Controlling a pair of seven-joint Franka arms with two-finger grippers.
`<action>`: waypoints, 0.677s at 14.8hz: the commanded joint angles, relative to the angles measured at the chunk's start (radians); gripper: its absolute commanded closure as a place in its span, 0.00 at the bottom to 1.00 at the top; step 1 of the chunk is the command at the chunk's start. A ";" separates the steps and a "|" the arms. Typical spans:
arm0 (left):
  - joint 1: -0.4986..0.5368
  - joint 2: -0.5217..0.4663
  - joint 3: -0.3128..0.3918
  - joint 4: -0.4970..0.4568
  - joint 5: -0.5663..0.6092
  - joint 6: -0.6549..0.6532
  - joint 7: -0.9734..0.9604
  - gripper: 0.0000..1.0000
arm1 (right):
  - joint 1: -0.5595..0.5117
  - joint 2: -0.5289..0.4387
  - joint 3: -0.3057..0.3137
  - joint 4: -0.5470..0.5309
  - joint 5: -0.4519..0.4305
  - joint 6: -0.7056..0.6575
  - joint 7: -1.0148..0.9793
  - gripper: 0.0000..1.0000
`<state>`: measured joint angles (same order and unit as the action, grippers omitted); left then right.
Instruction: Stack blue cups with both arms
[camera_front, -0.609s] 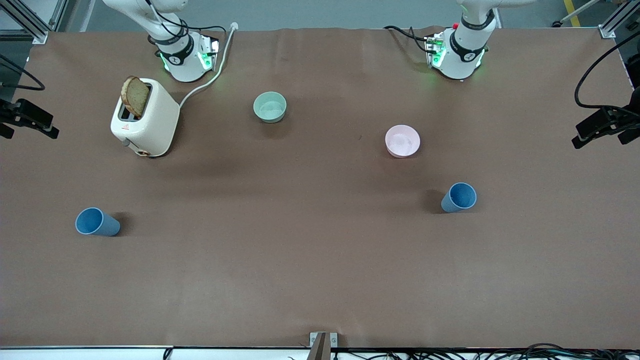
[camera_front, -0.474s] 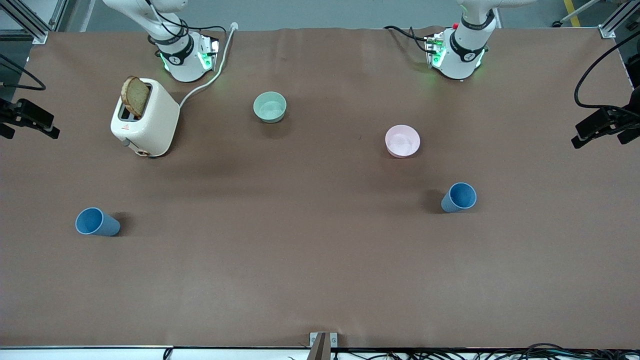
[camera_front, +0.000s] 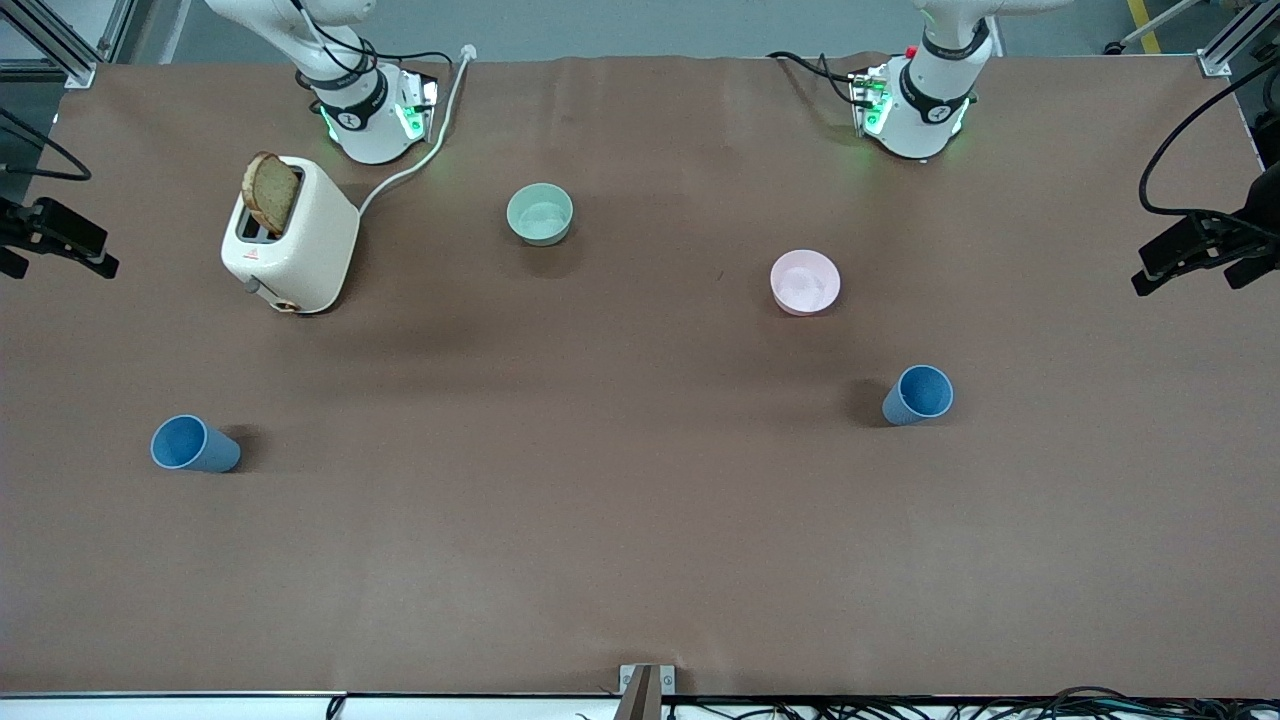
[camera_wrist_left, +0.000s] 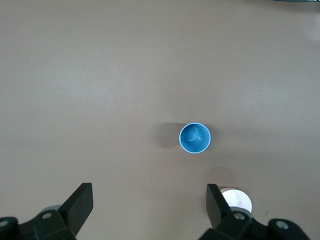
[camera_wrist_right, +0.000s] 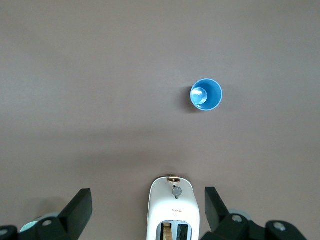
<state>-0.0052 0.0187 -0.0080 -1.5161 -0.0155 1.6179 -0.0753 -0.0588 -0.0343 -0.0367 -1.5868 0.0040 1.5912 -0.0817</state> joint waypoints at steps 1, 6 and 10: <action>0.004 0.007 -0.004 0.016 -0.006 -0.023 0.016 0.00 | 0.004 0.014 -0.002 0.025 -0.018 -0.008 0.019 0.01; 0.013 0.059 -0.003 0.019 -0.003 -0.020 0.017 0.00 | 0.002 0.014 -0.002 0.025 -0.018 -0.008 0.019 0.01; 0.002 0.118 -0.001 0.031 0.002 -0.001 0.019 0.00 | -0.001 0.017 -0.002 0.025 -0.018 -0.007 0.019 0.01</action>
<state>0.0010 0.1031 -0.0079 -1.5193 -0.0169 1.6161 -0.0753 -0.0589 -0.0307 -0.0386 -1.5820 0.0032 1.5912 -0.0810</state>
